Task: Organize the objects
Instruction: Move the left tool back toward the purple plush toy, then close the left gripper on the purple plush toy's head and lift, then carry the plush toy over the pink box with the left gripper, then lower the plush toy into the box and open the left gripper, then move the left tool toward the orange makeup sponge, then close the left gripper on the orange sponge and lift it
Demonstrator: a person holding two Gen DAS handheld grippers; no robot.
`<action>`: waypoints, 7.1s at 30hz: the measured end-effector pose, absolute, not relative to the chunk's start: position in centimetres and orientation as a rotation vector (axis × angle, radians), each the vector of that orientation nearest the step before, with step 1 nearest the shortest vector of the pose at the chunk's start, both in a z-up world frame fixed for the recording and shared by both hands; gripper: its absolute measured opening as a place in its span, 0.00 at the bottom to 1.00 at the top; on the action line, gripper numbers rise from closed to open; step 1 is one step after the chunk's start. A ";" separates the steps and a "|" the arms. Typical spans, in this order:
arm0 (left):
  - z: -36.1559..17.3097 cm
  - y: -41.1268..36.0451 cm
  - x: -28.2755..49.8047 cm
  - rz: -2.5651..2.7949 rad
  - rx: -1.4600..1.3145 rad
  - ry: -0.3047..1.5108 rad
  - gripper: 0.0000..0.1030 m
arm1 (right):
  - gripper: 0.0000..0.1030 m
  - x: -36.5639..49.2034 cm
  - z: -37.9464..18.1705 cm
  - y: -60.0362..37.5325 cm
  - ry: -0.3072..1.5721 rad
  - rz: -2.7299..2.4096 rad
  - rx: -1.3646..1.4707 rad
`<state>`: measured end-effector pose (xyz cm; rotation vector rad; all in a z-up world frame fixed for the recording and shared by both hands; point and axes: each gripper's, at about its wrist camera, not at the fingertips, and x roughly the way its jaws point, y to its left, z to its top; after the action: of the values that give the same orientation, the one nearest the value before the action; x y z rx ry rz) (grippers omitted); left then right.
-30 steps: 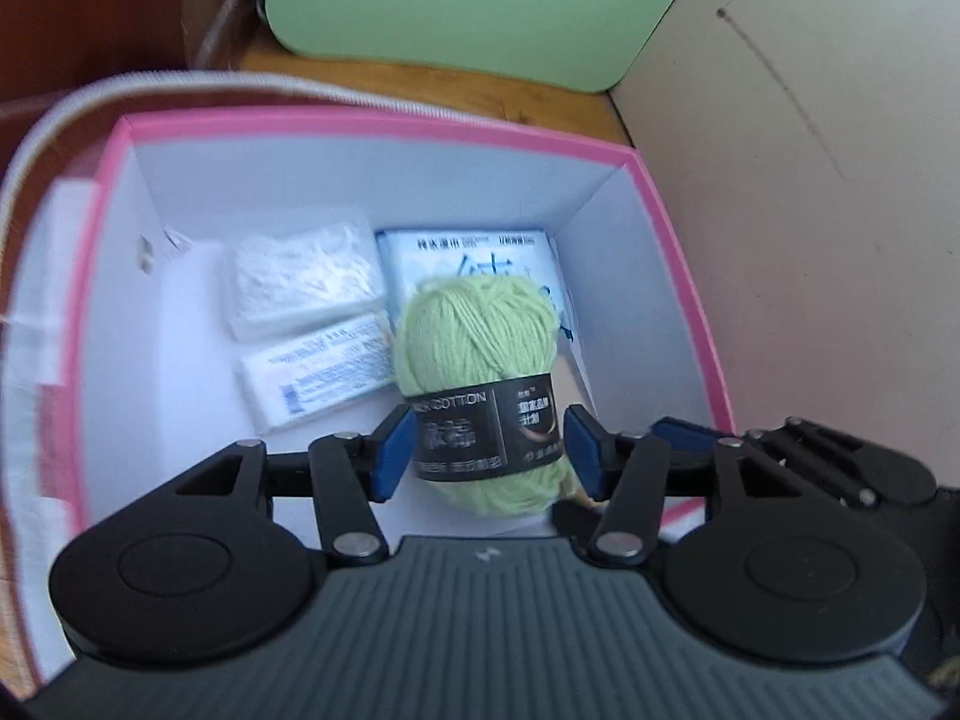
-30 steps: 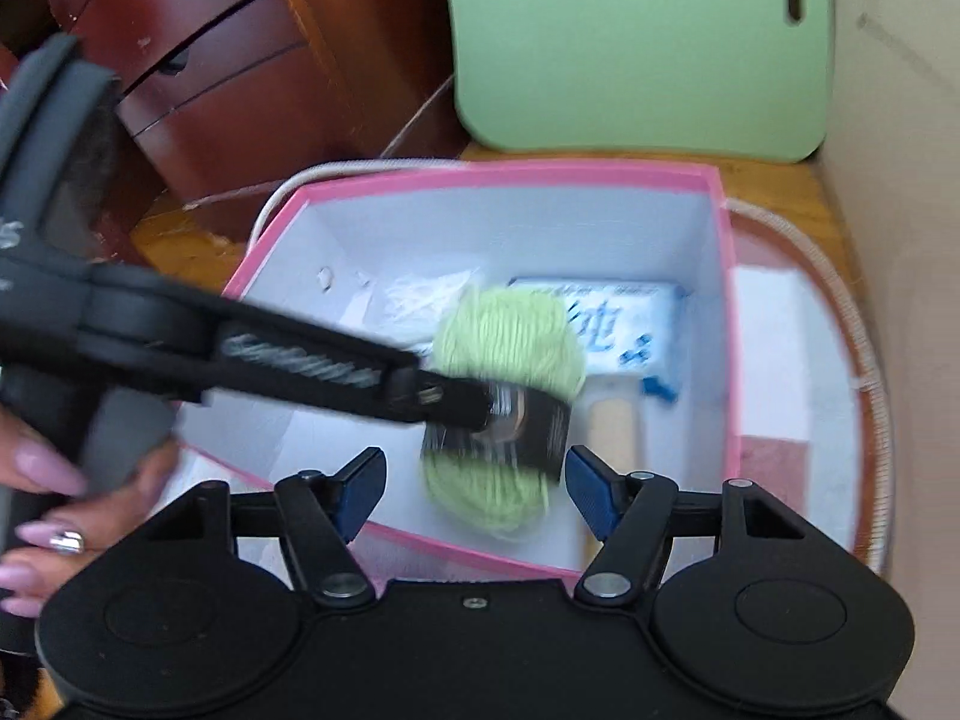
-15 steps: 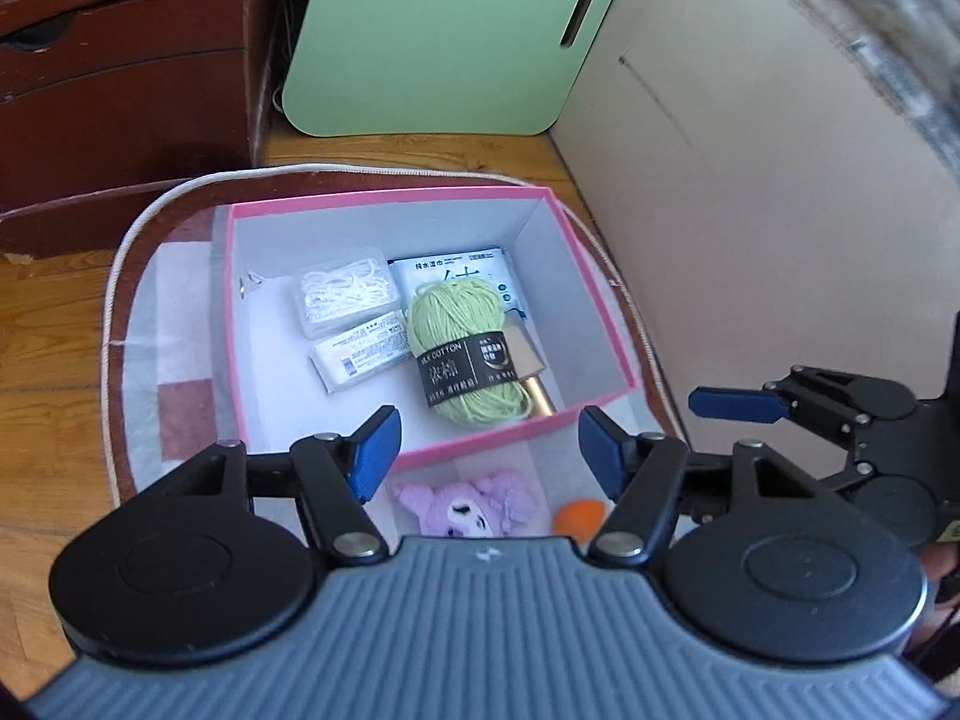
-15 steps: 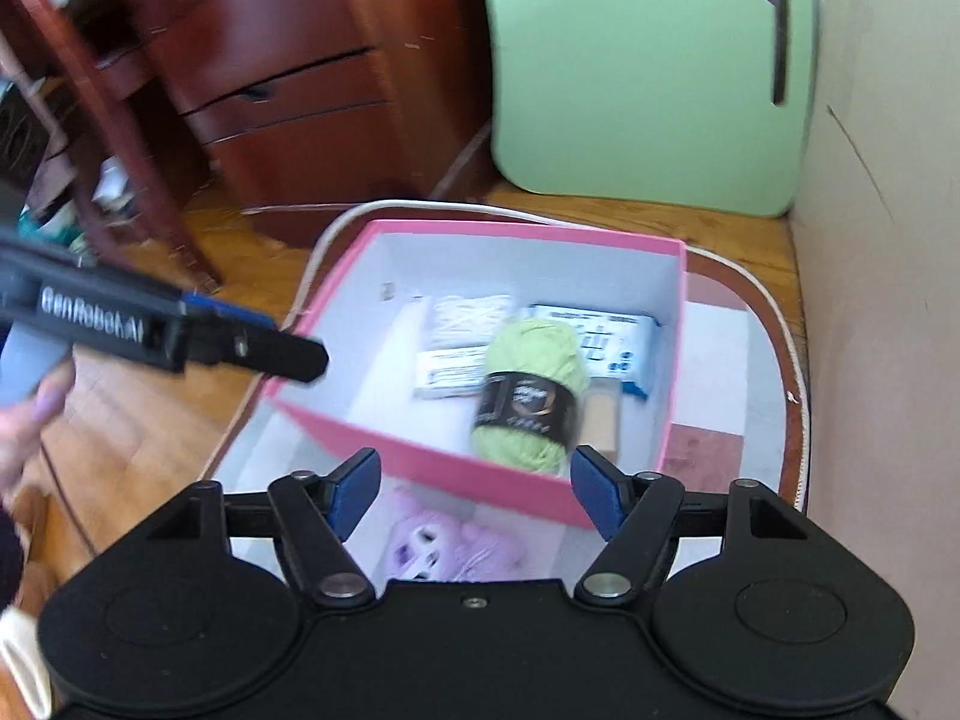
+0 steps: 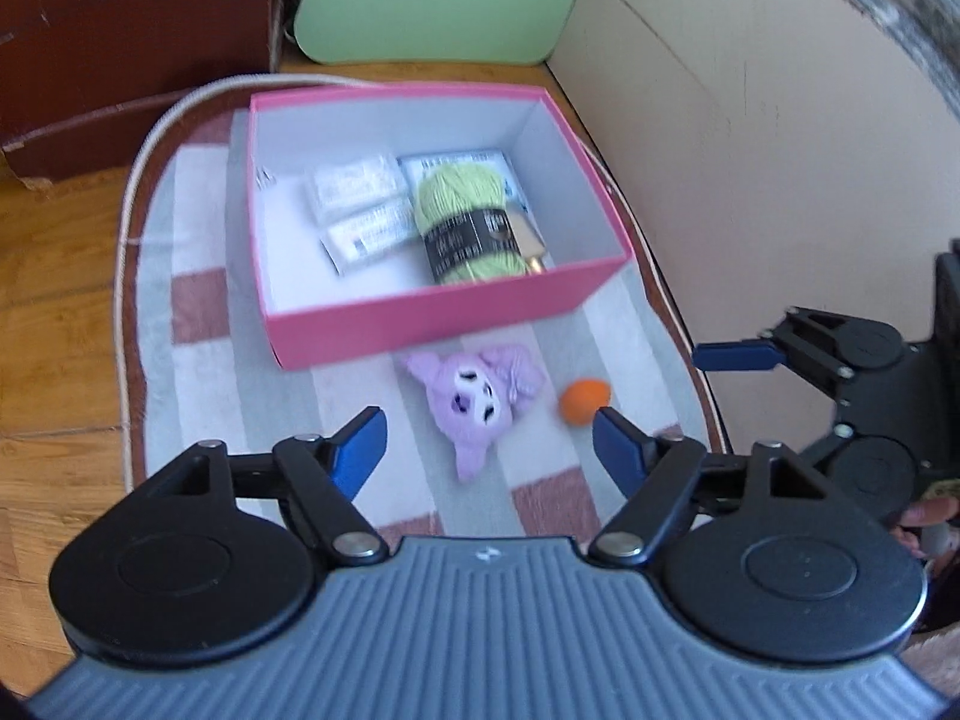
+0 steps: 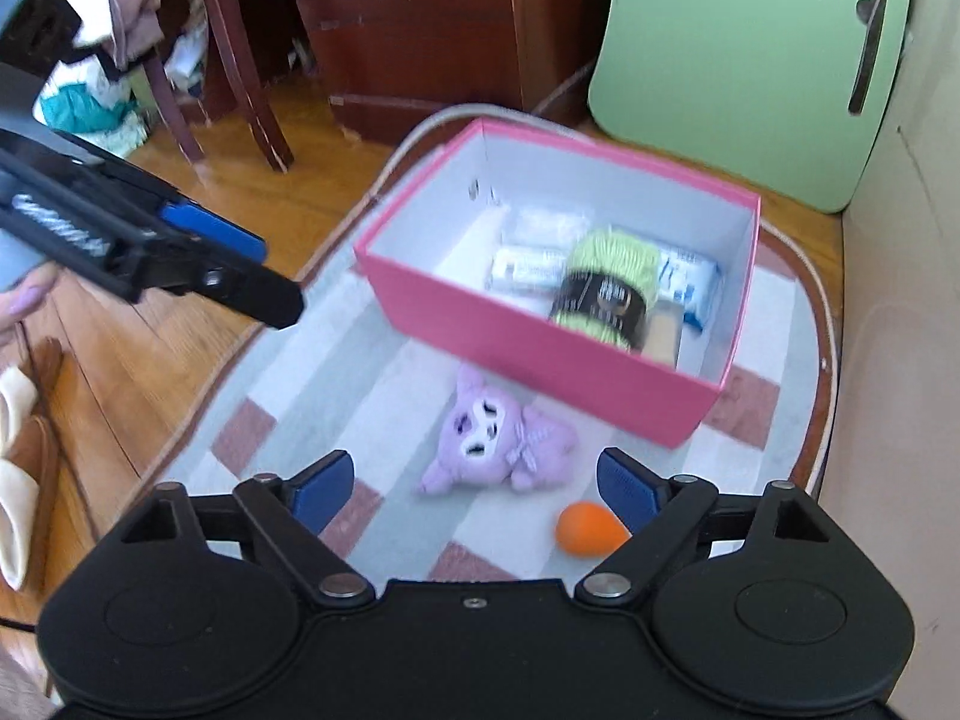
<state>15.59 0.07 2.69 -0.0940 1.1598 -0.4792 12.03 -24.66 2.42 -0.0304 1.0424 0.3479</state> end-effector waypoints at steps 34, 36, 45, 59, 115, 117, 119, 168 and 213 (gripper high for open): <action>-12.4 -2.2 19.2 -0.408 -0.369 1.156 0.69 | 0.86 18.2 -12.4 -26.1 1.098 0.356 0.214; -12.8 -2.7 19.2 -0.391 -0.338 1.155 0.67 | 0.86 18.3 -13.0 -26.1 1.108 0.335 0.250; -15.1 -2.3 19.0 -0.364 -0.451 1.198 0.42 | 0.77 17.9 -13.5 -26.3 1.094 0.319 0.266; -8.0 -1.2 15.8 -0.421 -0.459 1.087 0.40 | 0.82 14.9 -8.1 -24.9 1.033 0.334 0.254; -6.9 -2.5 29.0 -0.131 -0.045 1.092 0.42 | 0.54 29.2 -8.4 -24.9 1.064 0.346 0.325; -6.1 -2.5 28.4 -0.131 -0.033 1.087 0.43 | 0.55 28.6 -7.7 -24.6 1.048 0.340 0.281; -4.9 -2.4 27.6 -0.146 -0.030 1.096 0.45 | 0.55 27.6 -6.5 -24.8 1.018 0.341 0.269; -6.2 -10.6 15.2 -0.628 0.139 1.147 0.89 | 0.86 6.4 -5.2 -28.7 0.871 0.154 0.064; -13.2 -13.3 16.3 -0.650 -0.122 1.321 0.29 | 0.51 9.5 -13.3 -27.1 0.986 0.084 0.065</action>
<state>16.29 -13.27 -13.19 -0.1225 1.3205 -0.6503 9.48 -27.10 -13.29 0.0652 0.9857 0.0836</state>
